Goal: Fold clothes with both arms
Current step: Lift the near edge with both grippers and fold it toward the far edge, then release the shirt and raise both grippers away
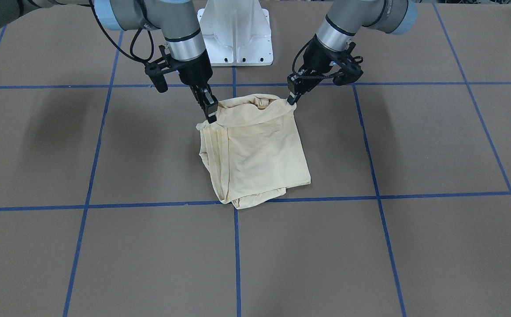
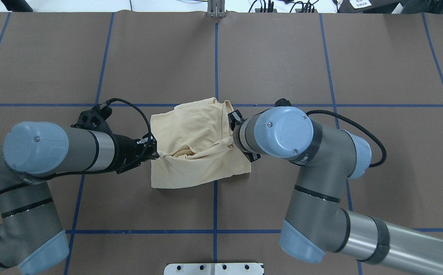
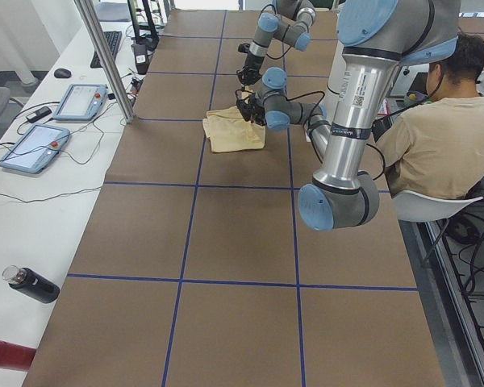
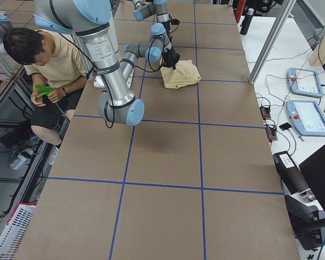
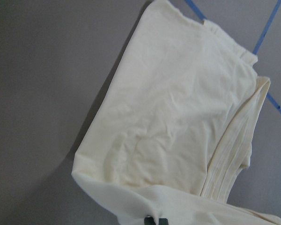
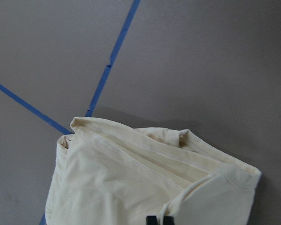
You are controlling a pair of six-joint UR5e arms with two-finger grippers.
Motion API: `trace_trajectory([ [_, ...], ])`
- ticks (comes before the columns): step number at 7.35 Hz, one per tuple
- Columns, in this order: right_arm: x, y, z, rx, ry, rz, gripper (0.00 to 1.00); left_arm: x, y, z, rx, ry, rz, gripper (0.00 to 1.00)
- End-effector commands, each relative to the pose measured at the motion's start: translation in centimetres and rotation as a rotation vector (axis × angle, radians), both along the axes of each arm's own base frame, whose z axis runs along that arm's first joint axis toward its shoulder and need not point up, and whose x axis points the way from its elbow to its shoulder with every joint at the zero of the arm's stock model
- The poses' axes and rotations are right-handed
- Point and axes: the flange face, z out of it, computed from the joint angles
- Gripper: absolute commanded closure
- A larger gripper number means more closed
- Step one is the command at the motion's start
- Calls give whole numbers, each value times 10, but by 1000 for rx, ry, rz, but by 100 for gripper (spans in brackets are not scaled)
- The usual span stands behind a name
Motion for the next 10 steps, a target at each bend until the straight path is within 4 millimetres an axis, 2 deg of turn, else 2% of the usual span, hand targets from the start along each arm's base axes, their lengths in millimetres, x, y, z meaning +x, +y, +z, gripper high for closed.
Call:
trace_trajectory([
  [1,-36,-65,6,-14,15,8,100,4,-51,15,36,-61,-42,100],
  [2,-42,-88,5,-26,32,-22,100,7,-71,22,33,-85,-61,100],
  [3,-38,-113,6,-25,43,-29,100,3,-97,21,47,-103,-88,100],
  [4,-35,-126,9,-26,48,-33,100,-1,-119,21,58,-121,-108,100],
  [5,-40,-139,1,-15,55,-34,100,-5,-136,22,69,-138,-120,100],
  [6,-52,-148,0,-26,73,-36,100,-2,-144,29,73,-157,-118,100],
  [8,-57,-152,4,-2,99,-63,100,16,-160,50,79,-150,-120,100],
  [9,-55,-159,10,3,114,-66,88,25,-167,62,75,-158,-119,100],
  [10,-55,-180,22,44,95,-63,2,26,-180,84,84,-181,-123,77],
])
